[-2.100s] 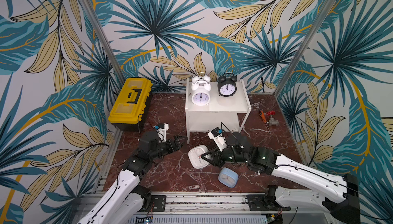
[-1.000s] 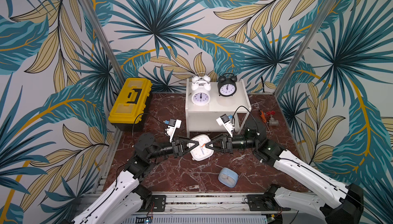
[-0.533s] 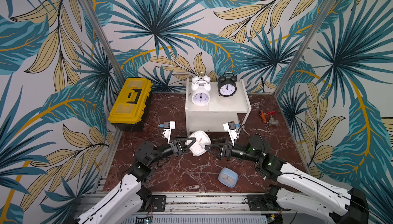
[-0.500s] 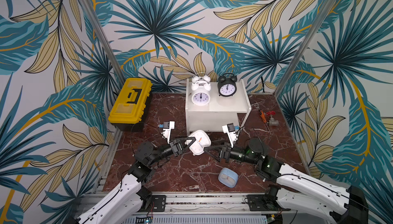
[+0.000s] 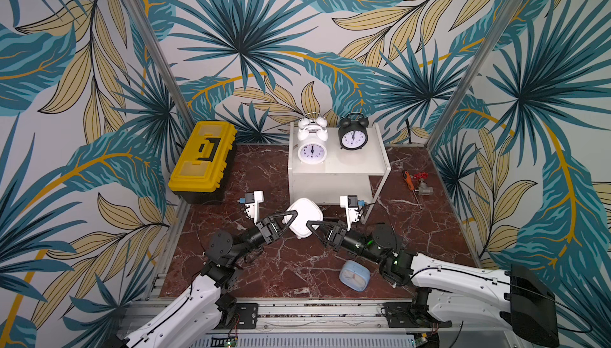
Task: Place the alarm clocks on the shelf by style
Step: Pick up the alarm from the center of the board.
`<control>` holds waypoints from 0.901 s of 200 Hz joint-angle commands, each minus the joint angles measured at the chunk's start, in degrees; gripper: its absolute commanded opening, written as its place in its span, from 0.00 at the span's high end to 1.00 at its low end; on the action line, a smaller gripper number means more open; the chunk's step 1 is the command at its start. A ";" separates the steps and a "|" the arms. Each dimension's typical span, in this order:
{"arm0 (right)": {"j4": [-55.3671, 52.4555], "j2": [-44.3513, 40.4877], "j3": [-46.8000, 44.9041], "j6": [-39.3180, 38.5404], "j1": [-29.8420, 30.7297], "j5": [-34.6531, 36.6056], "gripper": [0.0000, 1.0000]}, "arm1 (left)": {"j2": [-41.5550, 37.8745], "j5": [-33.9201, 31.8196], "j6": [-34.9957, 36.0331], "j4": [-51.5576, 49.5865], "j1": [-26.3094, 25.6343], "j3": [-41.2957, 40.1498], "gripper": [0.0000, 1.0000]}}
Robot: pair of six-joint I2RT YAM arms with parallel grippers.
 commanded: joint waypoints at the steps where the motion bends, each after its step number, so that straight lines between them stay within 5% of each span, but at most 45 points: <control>1: 4.27 0.94 0.77 0.93 0.24 -0.56 0.49 | -2.25 -1.65 0.17 1.64 -0.19 -1.07 0.72; 61: -6.41 0.95 5.54 0.02 0.33 -2.06 0.80 | -2.95 -1.37 1.97 -2.21 -0.24 -0.60 0.68; 75: -11.70 0.44 7.82 -1.02 0.37 -2.37 0.83 | -2.93 -1.47 2.78 -3.37 -0.23 -0.06 0.55; 91: -19.72 -1.07 10.13 -3.19 0.23 -2.32 0.84 | -3.56 -0.75 4.79 -7.13 0.02 1.41 0.20; 97: -21.89 -1.54 10.84 -4.57 0.15 -3.13 0.85 | -3.99 -0.36 6.40 -10.44 0.01 2.68 0.14; 147: -47.50 -2.90 22.26 -14.88 -3.62 -15.14 0.87 | -5.25 6.59 22.78 -35.98 0.09 13.70 0.01; 180: -50.84 -2.83 24.87 -16.89 -8.81 -29.44 0.87 | -4.88 9.51 27.78 -42.42 0.10 16.42 0.00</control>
